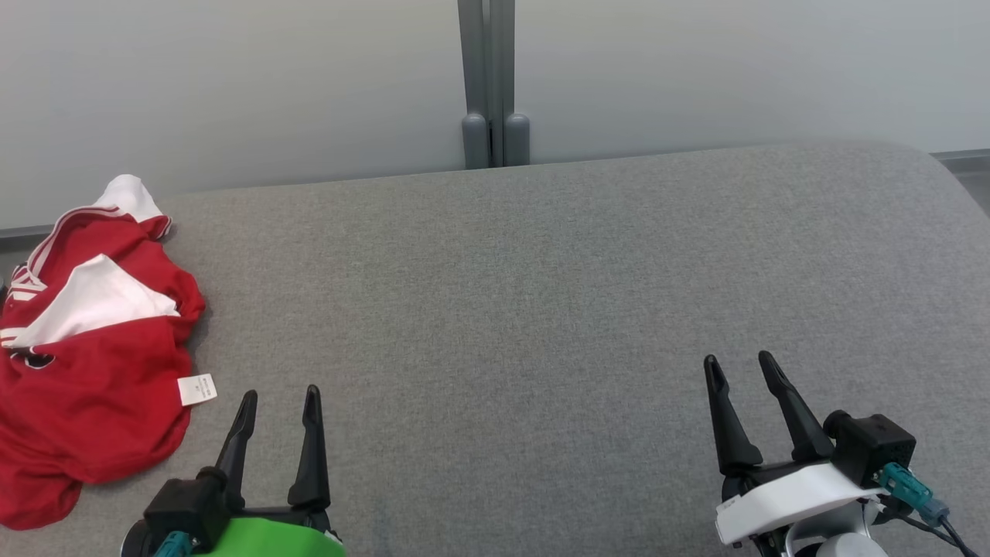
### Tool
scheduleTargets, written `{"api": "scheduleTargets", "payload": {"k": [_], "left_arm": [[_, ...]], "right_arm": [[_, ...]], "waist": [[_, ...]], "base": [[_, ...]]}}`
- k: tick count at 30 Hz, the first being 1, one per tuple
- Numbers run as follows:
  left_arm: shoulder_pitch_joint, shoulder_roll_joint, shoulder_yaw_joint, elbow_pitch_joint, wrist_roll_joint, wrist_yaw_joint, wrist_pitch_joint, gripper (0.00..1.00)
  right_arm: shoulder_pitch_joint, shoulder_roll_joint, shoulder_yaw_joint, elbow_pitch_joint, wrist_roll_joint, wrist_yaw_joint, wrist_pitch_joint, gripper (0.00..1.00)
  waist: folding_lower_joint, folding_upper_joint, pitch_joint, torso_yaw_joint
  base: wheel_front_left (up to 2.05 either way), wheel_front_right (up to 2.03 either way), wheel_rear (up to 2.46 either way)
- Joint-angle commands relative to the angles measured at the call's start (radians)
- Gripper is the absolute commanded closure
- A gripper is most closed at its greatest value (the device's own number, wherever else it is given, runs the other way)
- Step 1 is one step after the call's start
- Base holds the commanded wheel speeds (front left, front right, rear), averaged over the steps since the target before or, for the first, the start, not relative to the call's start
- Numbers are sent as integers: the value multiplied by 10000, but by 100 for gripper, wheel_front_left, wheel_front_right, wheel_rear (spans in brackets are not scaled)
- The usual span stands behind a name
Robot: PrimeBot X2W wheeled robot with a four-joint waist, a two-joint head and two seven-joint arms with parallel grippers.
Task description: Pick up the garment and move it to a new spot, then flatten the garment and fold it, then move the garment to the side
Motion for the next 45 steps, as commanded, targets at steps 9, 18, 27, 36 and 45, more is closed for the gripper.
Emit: {"api": "scheduleTargets", "payload": {"k": [9, 18, 27, 36, 45], "left_arm": [[162, 75, -162, 41, 806, -23, -231, 0], [224, 78, -234, 153, 1164, 9, -333, 0], [172, 76, -237, 306, 1056, -31, -333, 0], [108, 76, -265, 344, 1114, -38, -332, 0], [248, 75, -178, 260, 1166, 109, -332, 0]], "right_arm": [[114, -2, 51, -84, -783, 17, -236, 0], [220, 2, 130, -139, -1220, 18, -341, 0], [253, 2, 163, -105, -1298, 18, -338, 0], [305, 2, 133, -87, -1335, 18, -338, 0], [453, -1, 183, -136, -1372, 18, -338, 0]], "waist": [[0, 0, -62, -37], [0, 0, -122, -66], [0, 0, -112, -106], [0, 0, -133, 2], [0, 0, -178, 762]], "base": [[0, 0, 0], [0, 0, 0], [0, 0, 0], [0, 0, 0], [0, 0, 0]]}}
